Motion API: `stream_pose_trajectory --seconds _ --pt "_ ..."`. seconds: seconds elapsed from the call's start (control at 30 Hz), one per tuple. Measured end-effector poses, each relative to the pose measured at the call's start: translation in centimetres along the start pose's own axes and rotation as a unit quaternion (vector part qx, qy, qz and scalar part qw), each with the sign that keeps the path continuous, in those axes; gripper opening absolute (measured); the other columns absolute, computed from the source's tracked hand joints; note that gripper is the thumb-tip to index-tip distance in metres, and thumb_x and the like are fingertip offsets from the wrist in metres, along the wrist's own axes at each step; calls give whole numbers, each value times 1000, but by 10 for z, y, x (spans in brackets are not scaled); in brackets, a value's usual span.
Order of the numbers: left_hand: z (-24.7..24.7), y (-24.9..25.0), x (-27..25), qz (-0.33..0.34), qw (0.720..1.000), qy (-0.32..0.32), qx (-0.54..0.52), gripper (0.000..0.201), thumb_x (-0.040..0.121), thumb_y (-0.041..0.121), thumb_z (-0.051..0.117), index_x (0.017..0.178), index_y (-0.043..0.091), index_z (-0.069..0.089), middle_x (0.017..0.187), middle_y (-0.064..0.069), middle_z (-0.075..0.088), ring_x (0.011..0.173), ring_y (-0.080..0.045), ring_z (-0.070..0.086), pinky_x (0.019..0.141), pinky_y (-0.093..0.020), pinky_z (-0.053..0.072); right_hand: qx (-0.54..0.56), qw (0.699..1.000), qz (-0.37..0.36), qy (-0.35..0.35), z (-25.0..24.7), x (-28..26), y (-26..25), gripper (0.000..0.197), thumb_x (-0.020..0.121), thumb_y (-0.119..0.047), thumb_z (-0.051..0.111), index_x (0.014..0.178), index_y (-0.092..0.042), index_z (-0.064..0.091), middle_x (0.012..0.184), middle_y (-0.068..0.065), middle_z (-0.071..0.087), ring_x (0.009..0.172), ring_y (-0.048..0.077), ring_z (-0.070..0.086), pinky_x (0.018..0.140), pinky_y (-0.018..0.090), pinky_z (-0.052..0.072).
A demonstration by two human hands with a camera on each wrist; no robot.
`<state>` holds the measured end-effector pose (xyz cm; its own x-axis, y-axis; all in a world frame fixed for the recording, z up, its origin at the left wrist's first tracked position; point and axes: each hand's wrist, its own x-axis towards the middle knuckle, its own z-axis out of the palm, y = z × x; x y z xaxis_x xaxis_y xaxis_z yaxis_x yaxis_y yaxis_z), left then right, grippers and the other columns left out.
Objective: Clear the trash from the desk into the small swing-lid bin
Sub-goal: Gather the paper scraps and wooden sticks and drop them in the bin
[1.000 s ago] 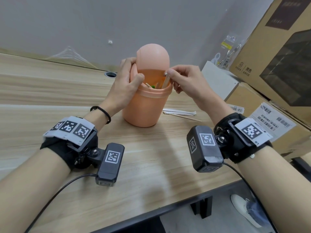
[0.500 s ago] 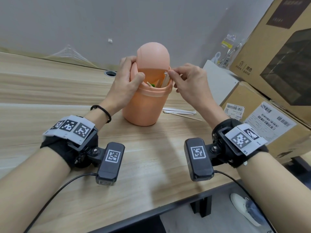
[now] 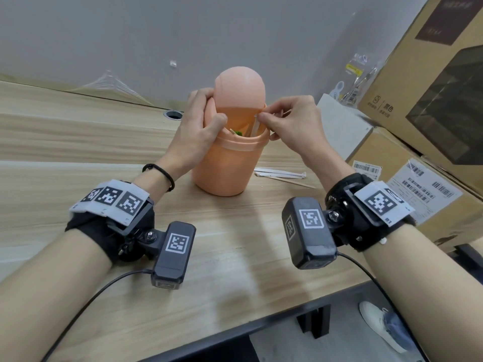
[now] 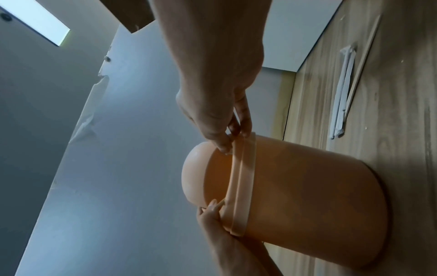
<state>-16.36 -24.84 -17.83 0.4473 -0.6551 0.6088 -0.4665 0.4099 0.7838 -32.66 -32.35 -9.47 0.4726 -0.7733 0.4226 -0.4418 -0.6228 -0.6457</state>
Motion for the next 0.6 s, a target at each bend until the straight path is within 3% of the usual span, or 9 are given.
stream_pose_trajectory --seconds 0.1,0.17,0.23,0.3,0.4,0.5,0.6 --pt "0 -1 1 6 1000 1 2 45 82 38 46 122 19 47 112 3 40 102 1 45 93 -15 37 18 1000 17 18 3 5 3 10 76 -13 76 72 -16 67 49 -11 54 51 11 63 64 38 61" --pt "0 -2 1 9 1000 3 4 48 81 39 46 124 17 47 112 3 40 101 7 44 92 -12 36 10 999 25 17 6 9 2 15 75 -15 72 69 -22 60 59 -7 57 63 18 67 70 43 60" --pt "0 -3 2 11 1000 3 5 50 80 40 46 124 16 47 112 2 40 100 8 44 91 -12 36 -9 1000 29 0 8 11 -1 13 77 -17 66 74 -25 56 74 -4 59 83 25 67 77 45 58" --pt "0 -3 2 12 1000 2 8 52 80 41 45 124 14 48 111 3 40 100 8 43 92 -11 35 -33 999 36 -24 10 12 -5 14 80 -17 61 89 -23 51 85 -6 57 95 25 64 83 44 56" --pt "-1 -3 2 14 1000 3 9 54 79 42 46 124 12 48 109 6 39 103 5 43 95 -14 34 -68 996 36 -48 13 14 -11 25 83 -11 57 104 -20 47 85 -9 53 95 21 60 81 43 57" --pt "-1 -4 3 14 1000 -1 8 51 79 41 48 123 13 48 112 5 40 106 2 43 97 -15 34 -120 991 23 -56 13 17 -16 31 83 -8 52 112 -18 46 98 2 57 90 25 57 79 43 57" --pt "-1 -4 3 17 1000 2 11 48 79 39 48 120 16 49 112 4 40 105 4 42 95 -12 33 -144 987 17 -61 11 20 -18 33 85 -7 54 115 -17 47 108 6 56 90 26 56 74 40 57"
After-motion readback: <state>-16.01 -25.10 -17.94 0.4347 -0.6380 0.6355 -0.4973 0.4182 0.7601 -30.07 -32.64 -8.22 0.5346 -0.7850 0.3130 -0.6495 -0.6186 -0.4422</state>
